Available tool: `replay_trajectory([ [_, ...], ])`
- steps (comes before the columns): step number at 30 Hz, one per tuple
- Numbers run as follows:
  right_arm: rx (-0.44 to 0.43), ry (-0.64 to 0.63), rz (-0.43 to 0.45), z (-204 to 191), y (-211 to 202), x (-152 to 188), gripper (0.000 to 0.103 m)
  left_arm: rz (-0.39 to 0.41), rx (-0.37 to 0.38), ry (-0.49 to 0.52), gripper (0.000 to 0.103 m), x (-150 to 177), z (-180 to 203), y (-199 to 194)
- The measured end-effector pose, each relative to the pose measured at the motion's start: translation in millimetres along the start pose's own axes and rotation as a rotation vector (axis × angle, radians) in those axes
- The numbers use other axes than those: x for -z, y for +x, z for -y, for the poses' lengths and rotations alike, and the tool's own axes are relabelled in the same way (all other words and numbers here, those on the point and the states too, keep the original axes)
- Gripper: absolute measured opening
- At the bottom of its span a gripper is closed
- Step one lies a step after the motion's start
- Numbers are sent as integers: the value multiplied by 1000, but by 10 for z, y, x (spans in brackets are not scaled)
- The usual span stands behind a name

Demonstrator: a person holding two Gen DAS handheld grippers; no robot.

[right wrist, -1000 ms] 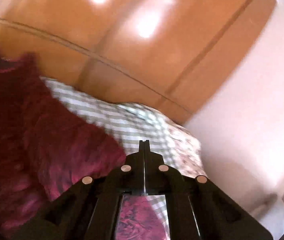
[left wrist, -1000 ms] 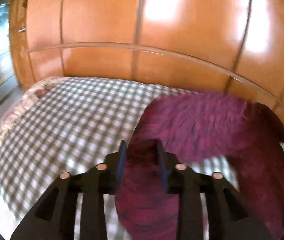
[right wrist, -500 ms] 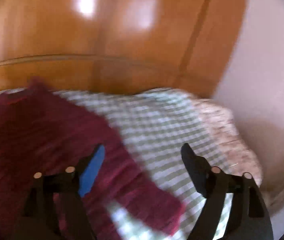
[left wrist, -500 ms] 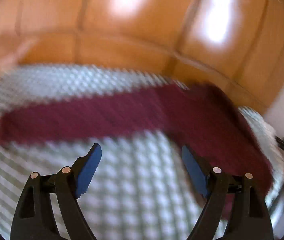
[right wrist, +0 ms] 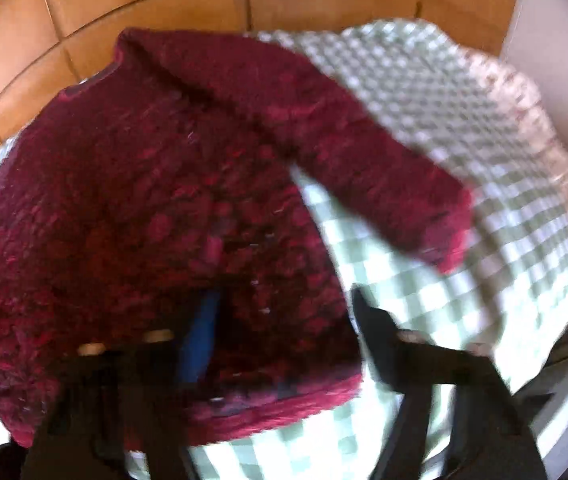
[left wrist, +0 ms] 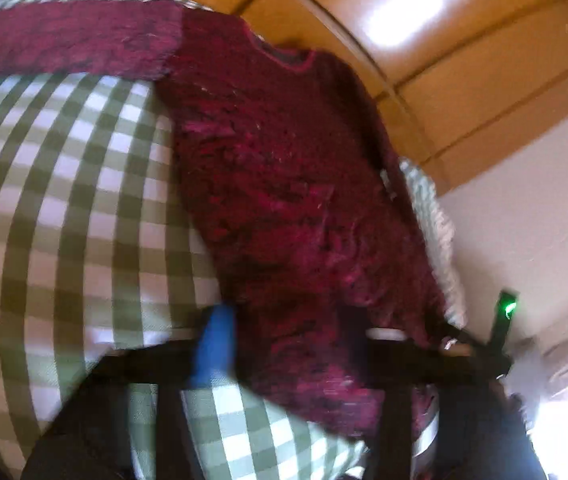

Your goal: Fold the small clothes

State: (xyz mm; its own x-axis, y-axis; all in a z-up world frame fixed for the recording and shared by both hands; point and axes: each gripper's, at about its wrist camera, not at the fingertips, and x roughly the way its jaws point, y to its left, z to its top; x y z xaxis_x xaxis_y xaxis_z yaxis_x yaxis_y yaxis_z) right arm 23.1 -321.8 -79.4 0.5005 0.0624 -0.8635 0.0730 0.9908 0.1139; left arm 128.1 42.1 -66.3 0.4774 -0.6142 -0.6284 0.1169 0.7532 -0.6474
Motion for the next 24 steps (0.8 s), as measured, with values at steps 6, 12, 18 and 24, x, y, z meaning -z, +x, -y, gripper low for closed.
replay_trajectory([
  [6, -133, -119, 65, -408, -564, -40, 19, 73, -1, 74, 14, -304, 220, -461],
  [12, -348, -253, 144, -903, -1336, 259, 19, 113, -46, 157, 14, -607, 372, -1356],
  [18, -471, -376, -62, -1129, -1198, 905, 52, 103, -135, 153, 28, -416, -8, -1996],
  [24, -388, -213, -107, -1021, -750, 991, 67, 83, -214, 37, 53, -30, -548, -1945],
])
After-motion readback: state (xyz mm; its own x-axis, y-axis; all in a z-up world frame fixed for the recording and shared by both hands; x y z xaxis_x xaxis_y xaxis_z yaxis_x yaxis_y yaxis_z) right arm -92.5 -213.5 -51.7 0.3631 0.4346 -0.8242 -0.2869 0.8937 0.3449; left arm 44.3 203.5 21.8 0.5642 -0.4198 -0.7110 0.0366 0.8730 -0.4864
